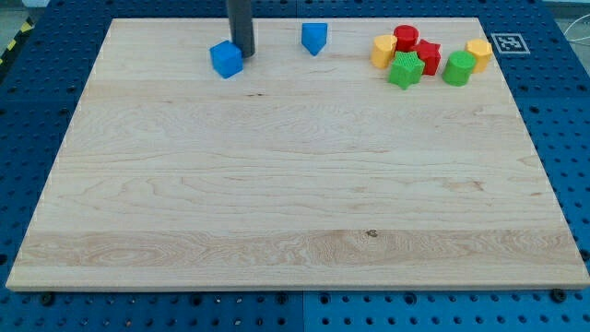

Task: Push blue triangle to the center of the board

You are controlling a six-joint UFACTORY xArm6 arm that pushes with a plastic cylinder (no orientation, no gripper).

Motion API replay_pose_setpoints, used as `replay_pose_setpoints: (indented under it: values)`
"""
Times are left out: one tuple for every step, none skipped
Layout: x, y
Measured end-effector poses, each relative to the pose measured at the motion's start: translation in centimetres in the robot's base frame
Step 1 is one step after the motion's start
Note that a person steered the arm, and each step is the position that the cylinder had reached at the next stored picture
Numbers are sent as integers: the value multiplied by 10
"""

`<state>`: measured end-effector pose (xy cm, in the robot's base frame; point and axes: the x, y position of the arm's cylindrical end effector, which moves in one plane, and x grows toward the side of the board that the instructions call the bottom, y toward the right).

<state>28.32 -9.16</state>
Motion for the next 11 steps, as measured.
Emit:
replay_pose_setpoints:
  values:
    - [21, -36]
    - [21, -37]
    - [-8, -27]
    - [-48, -1]
    - [-71, 30]
    - [-88, 74]
    - [-89, 109]
    - [-68, 121]
    - [-53, 121]
    - [-43, 121]
    - [-27, 121]
